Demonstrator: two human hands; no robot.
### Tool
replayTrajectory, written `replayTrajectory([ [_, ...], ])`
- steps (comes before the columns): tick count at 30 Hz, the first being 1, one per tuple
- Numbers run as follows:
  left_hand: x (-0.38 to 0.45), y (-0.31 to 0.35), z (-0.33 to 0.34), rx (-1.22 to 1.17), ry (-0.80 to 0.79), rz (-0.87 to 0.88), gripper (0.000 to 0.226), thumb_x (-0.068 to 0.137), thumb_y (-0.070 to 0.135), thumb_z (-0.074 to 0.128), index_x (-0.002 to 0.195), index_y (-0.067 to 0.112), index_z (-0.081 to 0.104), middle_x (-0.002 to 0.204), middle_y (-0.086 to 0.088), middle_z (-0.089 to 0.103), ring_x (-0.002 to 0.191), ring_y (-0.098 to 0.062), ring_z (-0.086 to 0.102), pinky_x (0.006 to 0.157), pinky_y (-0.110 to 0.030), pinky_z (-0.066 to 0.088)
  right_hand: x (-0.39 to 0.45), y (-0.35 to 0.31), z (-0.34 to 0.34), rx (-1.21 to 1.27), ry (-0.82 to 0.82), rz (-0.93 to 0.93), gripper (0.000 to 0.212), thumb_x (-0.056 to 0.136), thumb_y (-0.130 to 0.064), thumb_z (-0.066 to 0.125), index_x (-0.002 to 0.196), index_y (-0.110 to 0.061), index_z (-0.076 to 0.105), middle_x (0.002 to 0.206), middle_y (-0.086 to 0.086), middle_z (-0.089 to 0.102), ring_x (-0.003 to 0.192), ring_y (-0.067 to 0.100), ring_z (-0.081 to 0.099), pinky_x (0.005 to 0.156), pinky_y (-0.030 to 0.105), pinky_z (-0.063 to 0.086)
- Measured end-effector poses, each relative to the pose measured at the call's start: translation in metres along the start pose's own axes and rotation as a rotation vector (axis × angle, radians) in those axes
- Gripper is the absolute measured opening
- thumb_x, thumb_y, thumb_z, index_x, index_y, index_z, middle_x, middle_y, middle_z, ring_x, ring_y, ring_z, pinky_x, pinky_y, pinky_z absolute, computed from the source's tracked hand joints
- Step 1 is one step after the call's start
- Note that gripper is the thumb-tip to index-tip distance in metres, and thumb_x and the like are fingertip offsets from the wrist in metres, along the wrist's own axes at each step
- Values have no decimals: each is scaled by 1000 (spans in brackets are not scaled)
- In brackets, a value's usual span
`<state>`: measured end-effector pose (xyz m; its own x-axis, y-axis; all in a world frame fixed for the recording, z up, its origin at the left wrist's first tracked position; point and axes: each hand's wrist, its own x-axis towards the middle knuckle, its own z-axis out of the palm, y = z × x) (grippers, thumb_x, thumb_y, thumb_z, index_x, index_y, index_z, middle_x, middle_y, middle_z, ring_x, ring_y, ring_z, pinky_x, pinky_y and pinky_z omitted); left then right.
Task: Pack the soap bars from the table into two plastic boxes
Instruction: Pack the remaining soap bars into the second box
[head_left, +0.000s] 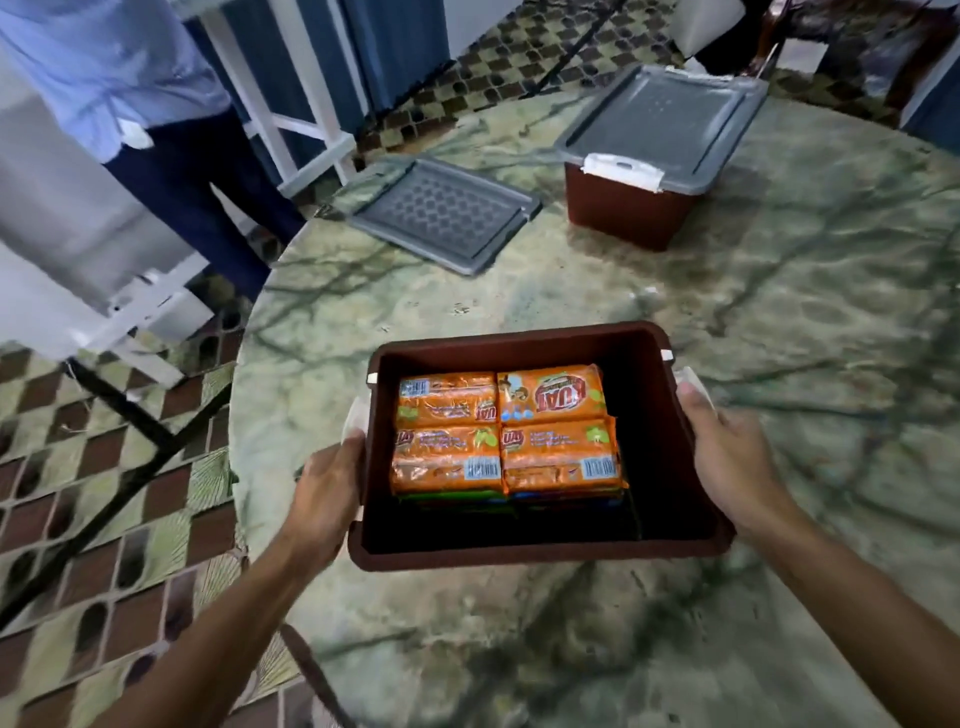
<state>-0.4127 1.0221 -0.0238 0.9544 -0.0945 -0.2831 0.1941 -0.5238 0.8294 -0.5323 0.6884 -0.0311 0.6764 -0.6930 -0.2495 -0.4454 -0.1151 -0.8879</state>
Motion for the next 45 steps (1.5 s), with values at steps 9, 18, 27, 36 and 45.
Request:
replayTrajectory([
  [9,-13,-7,-2,-249,-11,-92,45,99,30,42,66,3,54,48,6,47,56,-17,46,56,-30,44,-33,-25,4,-180,103,-81,58,97,-46,46,99,9,67,97,22,70,89,30,65,66,35,40],
  [18,-22,5,-6,-216,1,-88,50,103,27,37,58,10,51,48,5,51,56,-16,50,56,-29,43,-40,-36,4,-245,120,-64,58,97,-47,45,53,-9,49,56,4,52,61,23,51,57,37,32],
  [27,-31,20,-7,-128,32,-73,45,103,27,34,72,9,60,69,-3,59,65,-14,54,47,-22,39,-42,-38,2,-290,95,-104,58,99,-43,42,66,3,54,60,12,49,64,26,47,62,33,30],
  [36,-35,25,-6,-61,71,-102,48,102,29,35,88,-4,67,81,-15,63,74,-24,56,52,-24,41,-40,-38,1,-302,87,-58,63,97,-50,38,90,8,63,100,29,64,97,39,60,75,37,39],
  [45,-26,14,-5,97,113,-68,53,101,36,34,88,-4,66,90,-23,66,85,-34,61,69,-33,41,-41,-36,0,-295,74,-2,62,96,-55,36,76,1,56,83,19,60,87,36,61,68,34,40],
])
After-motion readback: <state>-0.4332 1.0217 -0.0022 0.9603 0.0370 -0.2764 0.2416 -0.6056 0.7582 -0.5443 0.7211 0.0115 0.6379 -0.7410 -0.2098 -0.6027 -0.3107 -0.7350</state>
